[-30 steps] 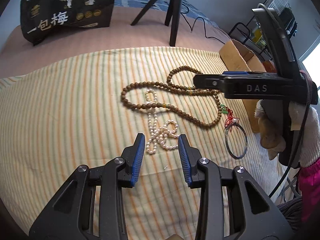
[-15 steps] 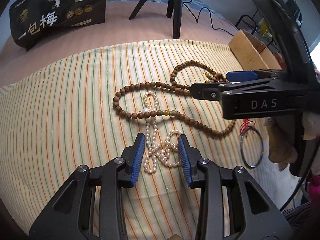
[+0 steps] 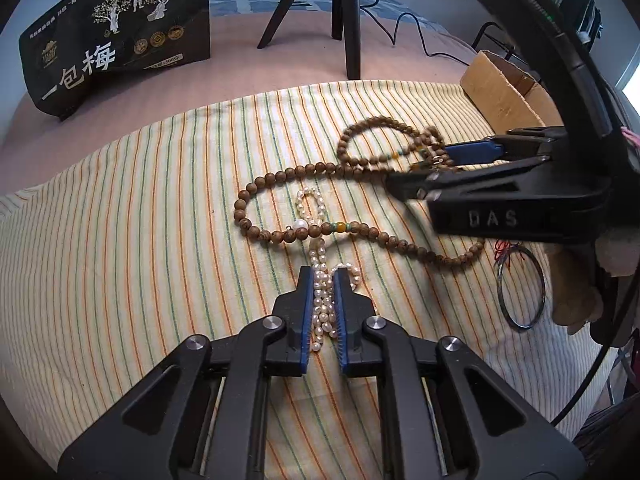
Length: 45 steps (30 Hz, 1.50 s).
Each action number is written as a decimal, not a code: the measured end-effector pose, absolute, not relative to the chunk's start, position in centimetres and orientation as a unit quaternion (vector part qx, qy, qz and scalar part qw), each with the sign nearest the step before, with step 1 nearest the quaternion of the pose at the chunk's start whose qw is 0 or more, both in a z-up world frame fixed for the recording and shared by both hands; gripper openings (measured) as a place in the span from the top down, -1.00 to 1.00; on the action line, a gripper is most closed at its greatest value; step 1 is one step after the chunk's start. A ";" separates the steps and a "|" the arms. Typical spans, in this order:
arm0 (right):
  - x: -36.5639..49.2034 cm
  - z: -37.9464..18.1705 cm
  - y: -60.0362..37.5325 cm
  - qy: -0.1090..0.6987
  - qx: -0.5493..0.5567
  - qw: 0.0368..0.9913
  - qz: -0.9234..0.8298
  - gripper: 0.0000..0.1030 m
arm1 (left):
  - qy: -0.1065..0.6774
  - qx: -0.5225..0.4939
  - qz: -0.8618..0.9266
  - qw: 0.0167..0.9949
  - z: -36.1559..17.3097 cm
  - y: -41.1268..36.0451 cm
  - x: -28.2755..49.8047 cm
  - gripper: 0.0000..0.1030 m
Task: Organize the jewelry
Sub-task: 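Grasp the white pearl necklace with the left tool while the right grasps the brown bead necklace, then lift both necklaces and carry them over the cardboard box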
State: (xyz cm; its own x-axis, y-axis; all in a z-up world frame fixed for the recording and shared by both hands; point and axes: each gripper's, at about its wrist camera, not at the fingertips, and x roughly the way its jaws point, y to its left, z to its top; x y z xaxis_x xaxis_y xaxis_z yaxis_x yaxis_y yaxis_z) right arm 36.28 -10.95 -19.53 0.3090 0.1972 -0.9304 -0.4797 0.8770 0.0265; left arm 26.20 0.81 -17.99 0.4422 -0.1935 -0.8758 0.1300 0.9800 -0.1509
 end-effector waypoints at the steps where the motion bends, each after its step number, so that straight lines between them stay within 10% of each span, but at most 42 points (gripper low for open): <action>1: 36.2 -19.4 -11.0 0.546 -0.127 0.800 0.215 0.32 | 0.519 -0.031 -0.095 0.849 -18.0 0.9 26.1 0.84; 5: 35.4 -19.2 -11.1 0.543 -0.126 0.799 0.226 0.76 | 0.519 -0.040 -0.092 0.849 -17.7 1.3 25.8 0.85; 45: 28.1 -2.6 -16.3 0.366 -0.062 0.891 0.261 0.79 | 0.390 -0.112 -0.105 0.908 -4.6 3.1 20.7 0.94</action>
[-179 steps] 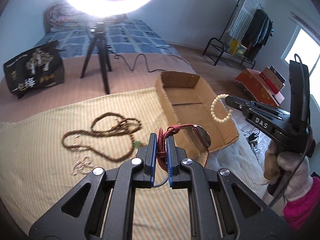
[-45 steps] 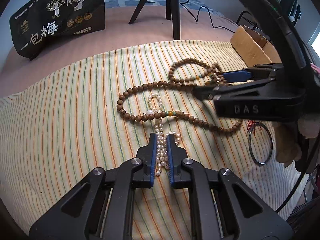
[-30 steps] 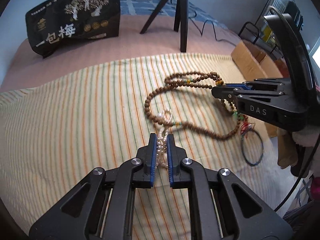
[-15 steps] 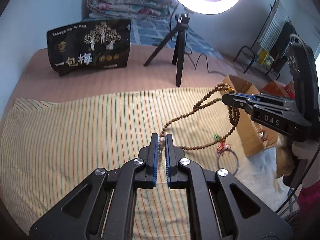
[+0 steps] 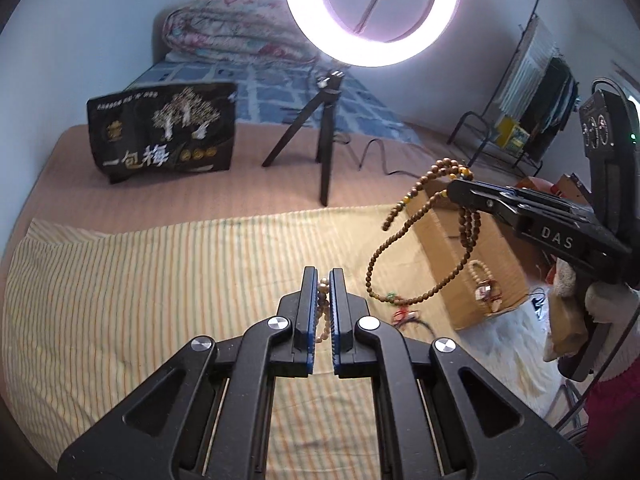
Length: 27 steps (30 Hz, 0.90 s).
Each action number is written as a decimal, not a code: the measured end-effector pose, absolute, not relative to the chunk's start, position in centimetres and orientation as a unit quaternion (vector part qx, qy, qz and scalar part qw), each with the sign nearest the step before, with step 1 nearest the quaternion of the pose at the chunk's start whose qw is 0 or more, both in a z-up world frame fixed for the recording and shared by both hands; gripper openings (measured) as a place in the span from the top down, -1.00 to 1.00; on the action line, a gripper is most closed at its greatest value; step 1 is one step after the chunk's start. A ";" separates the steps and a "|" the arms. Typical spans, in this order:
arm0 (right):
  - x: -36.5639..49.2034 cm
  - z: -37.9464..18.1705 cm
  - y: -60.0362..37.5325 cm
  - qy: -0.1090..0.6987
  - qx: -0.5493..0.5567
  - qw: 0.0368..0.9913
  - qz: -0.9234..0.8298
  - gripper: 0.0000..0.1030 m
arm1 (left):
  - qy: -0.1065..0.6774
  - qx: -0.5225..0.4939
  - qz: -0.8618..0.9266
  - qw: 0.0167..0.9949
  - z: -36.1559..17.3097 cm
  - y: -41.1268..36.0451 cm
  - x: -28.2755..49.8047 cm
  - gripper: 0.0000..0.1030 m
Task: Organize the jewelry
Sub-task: 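Lift both necklaces and carry them over the cardboard box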
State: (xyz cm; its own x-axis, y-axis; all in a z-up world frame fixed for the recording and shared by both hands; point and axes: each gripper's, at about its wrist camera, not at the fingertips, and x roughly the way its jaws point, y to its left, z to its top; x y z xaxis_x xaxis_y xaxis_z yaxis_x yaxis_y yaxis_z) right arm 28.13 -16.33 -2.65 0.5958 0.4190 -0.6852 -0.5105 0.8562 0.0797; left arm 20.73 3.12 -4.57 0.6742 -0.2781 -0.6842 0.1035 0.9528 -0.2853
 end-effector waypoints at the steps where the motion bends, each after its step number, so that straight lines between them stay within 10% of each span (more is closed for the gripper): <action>1: 28.1 -2.3 -16.6 0.361 -0.061 0.894 0.259 0.79 | 0.386 -0.112 -0.110 0.909 -4.2 2.8 20.7 0.94; 27: 31.6 1.3 -31.4 0.325 -0.011 0.935 0.143 0.79 | 0.341 -0.103 -0.233 0.905 1.9 -10.6 24.0 0.94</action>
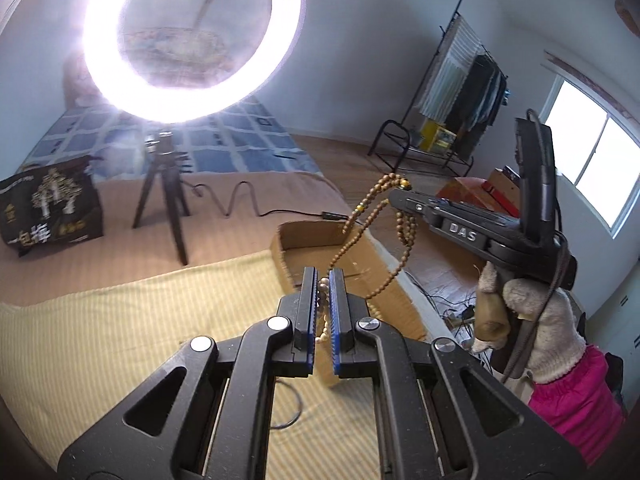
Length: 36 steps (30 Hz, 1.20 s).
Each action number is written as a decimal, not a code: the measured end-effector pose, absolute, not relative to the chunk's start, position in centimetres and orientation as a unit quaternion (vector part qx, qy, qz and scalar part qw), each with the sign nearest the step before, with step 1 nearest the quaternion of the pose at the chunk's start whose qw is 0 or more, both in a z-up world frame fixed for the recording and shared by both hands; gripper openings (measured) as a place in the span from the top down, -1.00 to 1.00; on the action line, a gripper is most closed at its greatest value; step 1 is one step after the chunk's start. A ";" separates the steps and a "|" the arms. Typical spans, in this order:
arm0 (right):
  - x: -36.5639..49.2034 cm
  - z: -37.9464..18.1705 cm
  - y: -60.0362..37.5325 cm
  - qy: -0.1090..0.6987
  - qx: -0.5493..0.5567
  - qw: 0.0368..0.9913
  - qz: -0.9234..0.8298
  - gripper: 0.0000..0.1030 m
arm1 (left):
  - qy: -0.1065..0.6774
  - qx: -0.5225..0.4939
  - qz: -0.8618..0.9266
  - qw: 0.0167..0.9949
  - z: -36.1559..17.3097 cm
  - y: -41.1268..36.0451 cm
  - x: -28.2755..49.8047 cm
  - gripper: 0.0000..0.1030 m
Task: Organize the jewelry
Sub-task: 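Lift both necklaces and carry them over the cardboard box, then open both tools to drop the necklaces into the box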
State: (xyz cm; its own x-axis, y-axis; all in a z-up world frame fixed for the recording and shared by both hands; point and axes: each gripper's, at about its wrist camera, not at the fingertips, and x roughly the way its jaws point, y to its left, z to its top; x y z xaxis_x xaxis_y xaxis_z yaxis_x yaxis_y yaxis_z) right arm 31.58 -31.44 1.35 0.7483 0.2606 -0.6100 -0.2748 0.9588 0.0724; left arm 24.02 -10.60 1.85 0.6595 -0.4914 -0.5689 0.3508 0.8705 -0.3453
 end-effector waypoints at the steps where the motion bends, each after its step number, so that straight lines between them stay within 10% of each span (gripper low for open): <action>1: 31.9 1.3 -32.0 0.325 -0.008 0.935 0.140 0.79 | 0.341 -0.101 -0.236 0.905 1.9 -11.2 24.2 0.94; 33: 38.4 -6.7 -38.9 0.402 0.058 0.907 0.115 0.78 | 0.418 -0.064 -0.264 0.867 -5.5 -20.7 27.9 0.96; 36: 38.6 -7.4 -38.7 0.413 0.055 0.902 0.115 0.54 | 0.423 -0.057 -0.261 0.866 -5.9 -20.8 27.8 0.96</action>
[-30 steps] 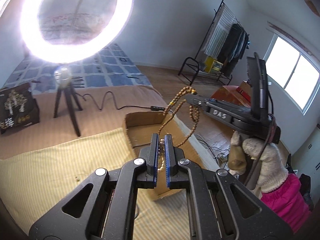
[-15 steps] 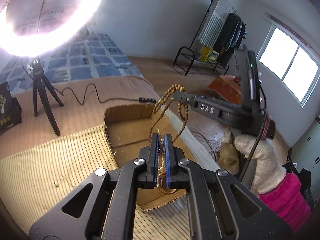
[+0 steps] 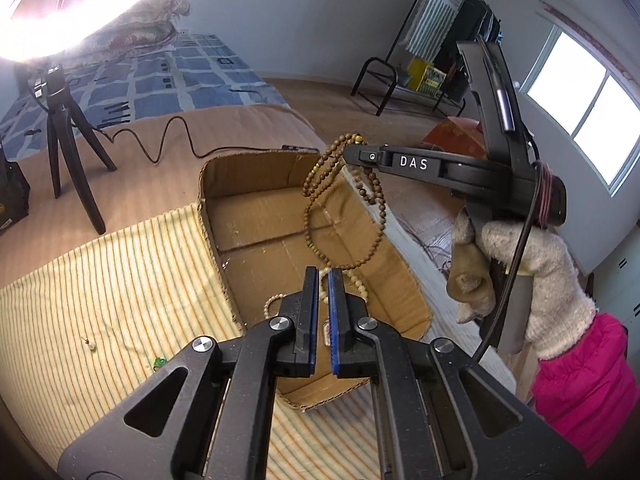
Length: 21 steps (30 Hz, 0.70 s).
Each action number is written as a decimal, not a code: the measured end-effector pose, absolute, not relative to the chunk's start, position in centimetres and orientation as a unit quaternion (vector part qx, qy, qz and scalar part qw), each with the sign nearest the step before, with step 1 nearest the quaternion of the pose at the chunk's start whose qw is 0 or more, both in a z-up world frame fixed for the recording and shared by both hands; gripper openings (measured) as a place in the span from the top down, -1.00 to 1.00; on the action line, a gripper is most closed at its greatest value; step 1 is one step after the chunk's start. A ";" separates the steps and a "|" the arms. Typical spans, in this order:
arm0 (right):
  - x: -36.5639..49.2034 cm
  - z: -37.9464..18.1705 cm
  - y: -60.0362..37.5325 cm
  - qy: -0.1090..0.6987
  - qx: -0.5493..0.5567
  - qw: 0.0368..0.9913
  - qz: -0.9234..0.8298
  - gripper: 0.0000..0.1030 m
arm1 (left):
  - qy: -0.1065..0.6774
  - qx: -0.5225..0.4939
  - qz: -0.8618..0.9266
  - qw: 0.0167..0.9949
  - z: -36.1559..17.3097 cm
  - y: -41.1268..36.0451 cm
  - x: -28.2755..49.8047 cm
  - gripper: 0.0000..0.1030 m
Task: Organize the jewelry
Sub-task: 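Open both tools to drop the necklaces into the box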
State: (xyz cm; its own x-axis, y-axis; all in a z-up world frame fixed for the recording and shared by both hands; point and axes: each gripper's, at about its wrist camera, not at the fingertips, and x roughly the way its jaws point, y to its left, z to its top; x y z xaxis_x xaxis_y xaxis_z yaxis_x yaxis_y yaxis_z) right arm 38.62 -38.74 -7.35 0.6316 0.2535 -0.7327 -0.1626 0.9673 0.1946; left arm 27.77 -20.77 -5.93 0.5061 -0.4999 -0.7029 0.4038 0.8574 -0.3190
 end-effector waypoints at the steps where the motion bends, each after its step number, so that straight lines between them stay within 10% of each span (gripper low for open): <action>1: 38.6 -7.5 -38.7 0.415 0.052 0.901 0.113 0.28 | 0.427 -0.054 -0.257 0.866 -6.2 -20.7 27.7 0.96; 7: 38.0 -7.2 -38.4 0.410 0.038 0.906 0.093 -0.41 | 0.437 -0.040 -0.248 0.864 -6.9 -19.7 26.8 0.94; 12: 37.0 -6.2 -38.2 0.400 0.029 0.912 0.086 -0.64 | 0.436 -0.030 -0.233 0.869 -7.2 -17.9 26.2 0.31; 21: 33.9 -4.2 -37.6 0.384 0.036 0.918 0.092 -0.76 | 0.432 -0.018 -0.199 0.879 -6.7 -12.6 25.4 0.28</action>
State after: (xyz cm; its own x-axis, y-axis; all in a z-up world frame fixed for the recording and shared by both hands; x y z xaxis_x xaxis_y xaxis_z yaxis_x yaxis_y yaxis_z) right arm 33.89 -37.64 -4.17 0.6885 0.1961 -0.6982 -0.1405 0.9806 0.1369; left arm 25.45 -12.58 -6.70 0.5473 -0.3659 -0.7527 0.3346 0.9200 -0.2039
